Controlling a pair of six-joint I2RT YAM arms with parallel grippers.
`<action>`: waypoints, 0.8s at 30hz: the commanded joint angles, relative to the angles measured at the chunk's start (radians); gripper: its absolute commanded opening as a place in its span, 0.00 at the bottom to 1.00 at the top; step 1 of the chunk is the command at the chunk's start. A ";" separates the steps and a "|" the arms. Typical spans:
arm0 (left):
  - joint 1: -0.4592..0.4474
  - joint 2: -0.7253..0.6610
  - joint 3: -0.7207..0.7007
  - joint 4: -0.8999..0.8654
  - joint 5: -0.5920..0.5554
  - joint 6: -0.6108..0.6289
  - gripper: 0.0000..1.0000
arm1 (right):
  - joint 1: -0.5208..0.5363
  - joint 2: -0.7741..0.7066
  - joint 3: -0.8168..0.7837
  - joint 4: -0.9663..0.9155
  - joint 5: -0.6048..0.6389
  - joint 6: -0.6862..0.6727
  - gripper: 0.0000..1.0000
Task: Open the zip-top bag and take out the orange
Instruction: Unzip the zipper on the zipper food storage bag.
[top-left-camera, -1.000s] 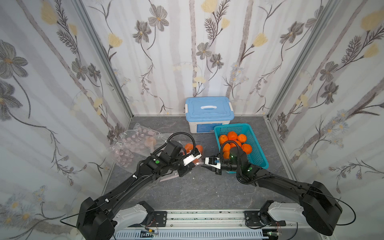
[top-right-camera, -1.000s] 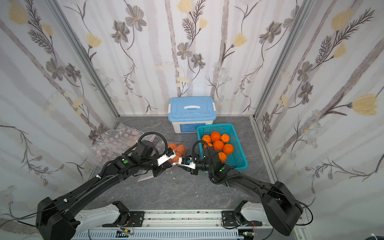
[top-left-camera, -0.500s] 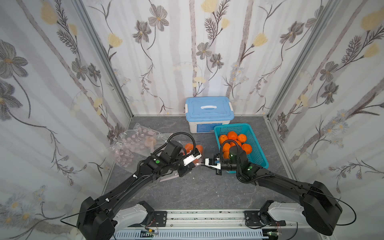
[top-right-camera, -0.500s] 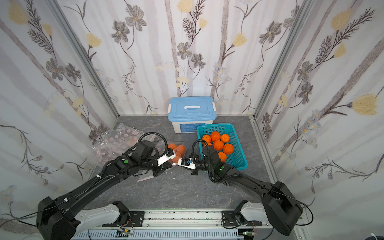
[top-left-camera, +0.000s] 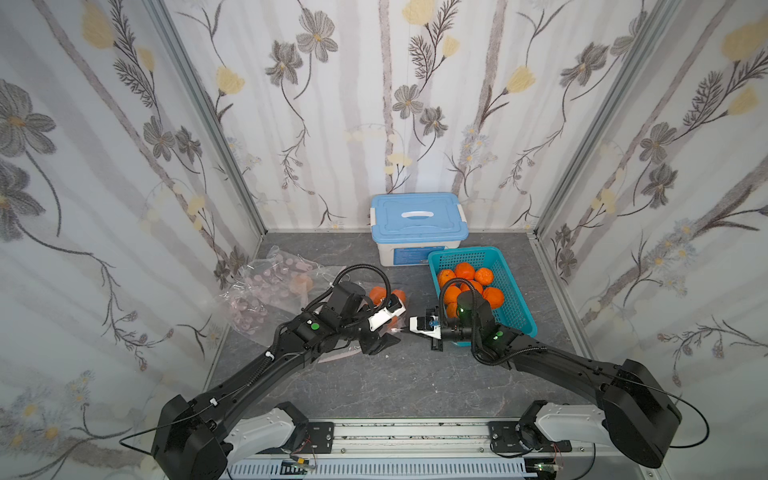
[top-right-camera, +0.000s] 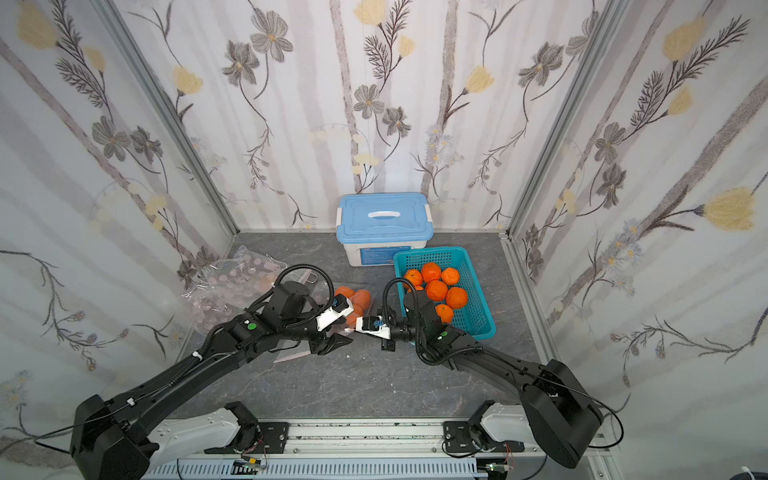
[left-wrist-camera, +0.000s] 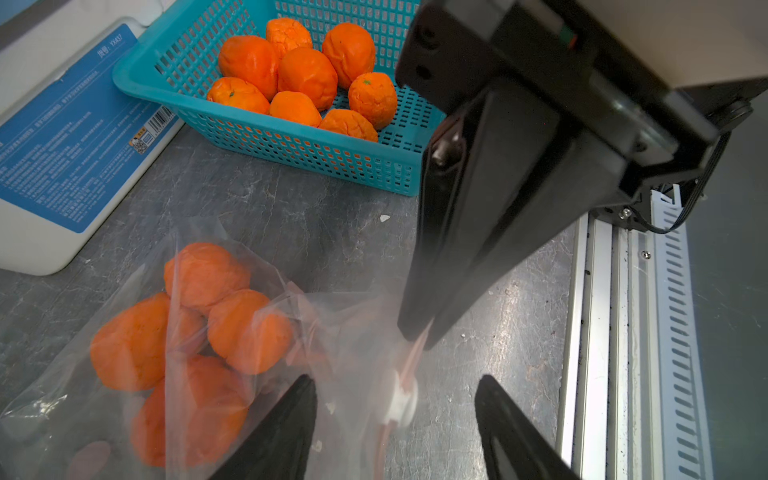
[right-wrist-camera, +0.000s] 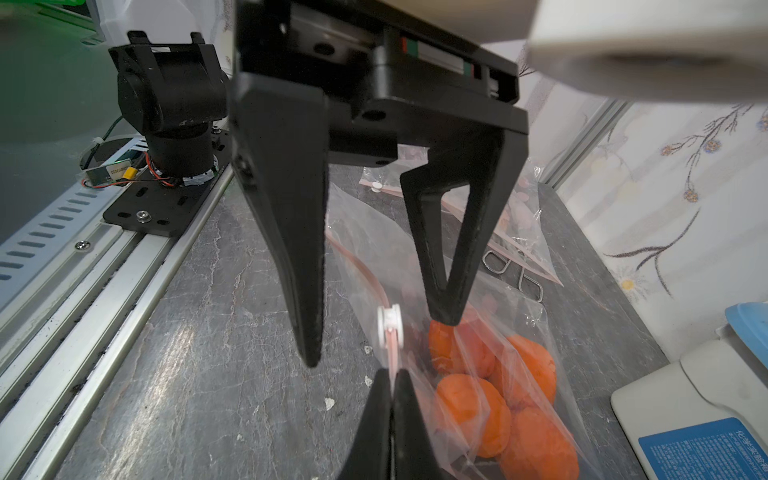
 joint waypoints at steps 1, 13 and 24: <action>0.000 0.020 0.015 0.040 0.033 0.000 0.57 | 0.000 -0.001 0.009 0.021 -0.031 -0.002 0.00; -0.006 -0.001 0.001 -0.006 0.026 0.019 0.06 | -0.014 -0.002 0.014 0.009 -0.033 0.000 0.00; -0.026 -0.084 0.035 -0.160 -0.133 0.004 0.00 | -0.182 -0.085 -0.017 0.111 -0.093 0.116 0.00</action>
